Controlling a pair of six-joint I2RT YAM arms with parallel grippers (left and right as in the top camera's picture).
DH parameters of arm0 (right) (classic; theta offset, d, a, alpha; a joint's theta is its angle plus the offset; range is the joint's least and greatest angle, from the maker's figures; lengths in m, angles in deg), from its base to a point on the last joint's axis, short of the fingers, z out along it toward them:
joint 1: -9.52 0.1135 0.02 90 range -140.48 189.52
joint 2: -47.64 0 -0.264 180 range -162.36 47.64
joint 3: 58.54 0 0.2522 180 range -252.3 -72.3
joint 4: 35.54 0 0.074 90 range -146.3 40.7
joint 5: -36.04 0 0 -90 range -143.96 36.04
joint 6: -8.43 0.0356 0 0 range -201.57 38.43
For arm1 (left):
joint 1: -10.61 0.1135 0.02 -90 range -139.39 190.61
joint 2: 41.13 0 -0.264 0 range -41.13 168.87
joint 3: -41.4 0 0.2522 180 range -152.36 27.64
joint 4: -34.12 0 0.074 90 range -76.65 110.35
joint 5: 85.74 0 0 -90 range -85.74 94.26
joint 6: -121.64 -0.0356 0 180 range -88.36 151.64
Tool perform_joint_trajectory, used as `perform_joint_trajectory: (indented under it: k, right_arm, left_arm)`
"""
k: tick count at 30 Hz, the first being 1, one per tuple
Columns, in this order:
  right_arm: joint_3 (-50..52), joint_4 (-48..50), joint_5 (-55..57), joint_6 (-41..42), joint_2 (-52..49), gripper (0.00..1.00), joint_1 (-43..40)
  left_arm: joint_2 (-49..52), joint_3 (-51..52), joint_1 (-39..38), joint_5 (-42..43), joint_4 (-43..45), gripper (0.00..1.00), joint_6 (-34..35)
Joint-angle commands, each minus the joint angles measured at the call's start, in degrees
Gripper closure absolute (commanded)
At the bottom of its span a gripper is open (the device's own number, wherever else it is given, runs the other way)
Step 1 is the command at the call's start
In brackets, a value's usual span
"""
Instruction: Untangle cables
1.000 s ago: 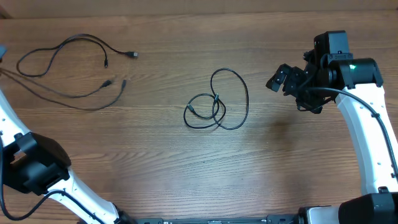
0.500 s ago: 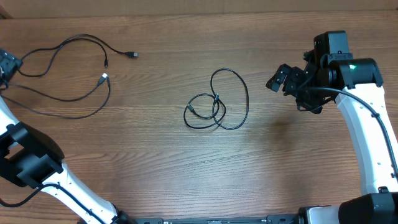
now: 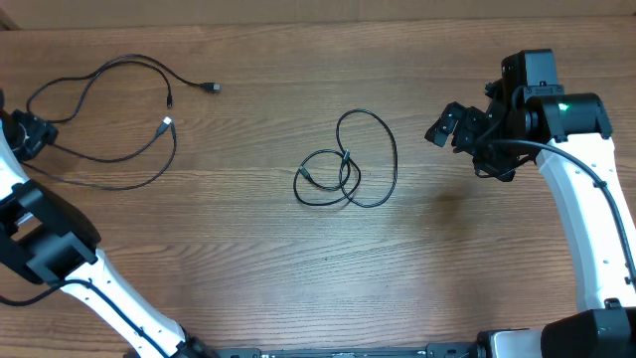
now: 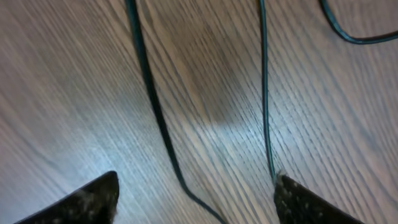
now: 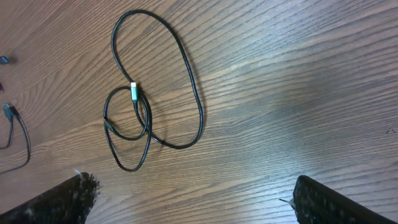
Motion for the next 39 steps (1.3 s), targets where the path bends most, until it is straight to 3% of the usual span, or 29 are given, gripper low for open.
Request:
perform_joint_trajectory:
  k: [1,5,6,7,9,14,18,19,20,21,22,24,27,30,31,32,34,36,39]
  right_arm:
    - [-0.15,0.17,0.57,0.22,-0.02,0.00,-0.17]
    - [-0.15,0.17,0.57,0.22,-0.02,0.00,-0.17]
    - [-0.15,0.17,0.57,0.22,-0.02,0.00,-0.17]
    - [-0.15,0.17,0.57,0.22,-0.02,0.00,-0.17]
    - [-0.15,0.17,0.57,0.22,-0.02,0.00,-0.17]
    - [-0.15,0.17,0.57,0.22,-0.02,0.00,-0.17]
    - [-0.15,0.17,0.57,0.22,-0.02,0.00,-0.17]
    - [-0.15,0.17,0.57,0.22,-0.02,0.00,-0.17]
    - [-0.15,0.17,0.57,0.22,-0.02,0.00,-0.17]
    - [-0.15,0.17,0.59,0.22,-0.02,0.00,-0.17]
    - [-0.15,0.17,0.57,0.22,-0.02,0.00,-0.17]
    - [-0.15,0.17,0.57,0.22,-0.02,0.00,-0.17]
    - [-0.15,0.17,0.57,0.22,-0.02,0.00,-0.17]
    - [-0.15,0.17,0.57,0.22,-0.02,0.00,-0.17]
    - [-0.15,0.17,0.57,0.22,-0.02,0.00,-0.17]
    - [-0.15,0.17,0.57,0.22,-0.02,0.00,-0.17]
    - [-0.15,0.17,0.57,0.22,-0.02,0.00,-0.17]
    - [-0.15,0.17,0.57,0.22,-0.02,0.00,-0.17]
    - [-0.15,0.17,0.57,0.22,-0.02,0.00,-0.17]
  left_arm:
    - [2.16,-0.28,0.33,0.00,0.31,0.45,-0.90]
    - [3.63,-0.26,1.36,-0.35,0.48,0.52,-0.92]
    - [4.22,-0.26,1.81,-0.37,0.90,0.72,-0.94]
    - [4.44,-0.26,2.25,-0.37,1.25,0.85,-0.92]
    - [4.46,-0.26,3.13,-0.37,2.99,0.93,-0.96]
    - [4.44,-0.31,4.74,4.00,9.03,0.96,-6.75]
    - [4.44,-0.31,4.87,6.40,13.09,0.95,-6.69]
    - [4.44,-0.31,4.87,6.38,13.29,0.93,-6.69]
    - [4.44,-0.31,4.87,6.32,13.27,0.76,-6.71]
    - [4.44,-0.31,4.90,6.23,12.59,0.49,-6.69]
    - [4.44,-0.31,4.98,6.05,12.15,0.47,-6.43]
    - [3.65,-0.39,5.51,5.88,10.71,0.32,-3.04]
    - [0.37,-0.48,6.27,5.86,9.11,0.32,2.01]
    - [-6.51,-0.48,6.27,7.67,8.22,0.17,2.21]
    - [-9.70,-0.48,6.27,11.85,8.07,0.06,2.21]
    - [-12.04,-0.48,6.27,16.92,7.91,0.02,2.19]
    - [-14.69,-0.48,6.27,26.58,7.89,0.00,2.19]
    - [-17.16,-0.48,5.18,45.24,7.69,0.00,2.16]
    - [-17.16,-0.44,0.90,54.40,4.52,0.00,0.15]
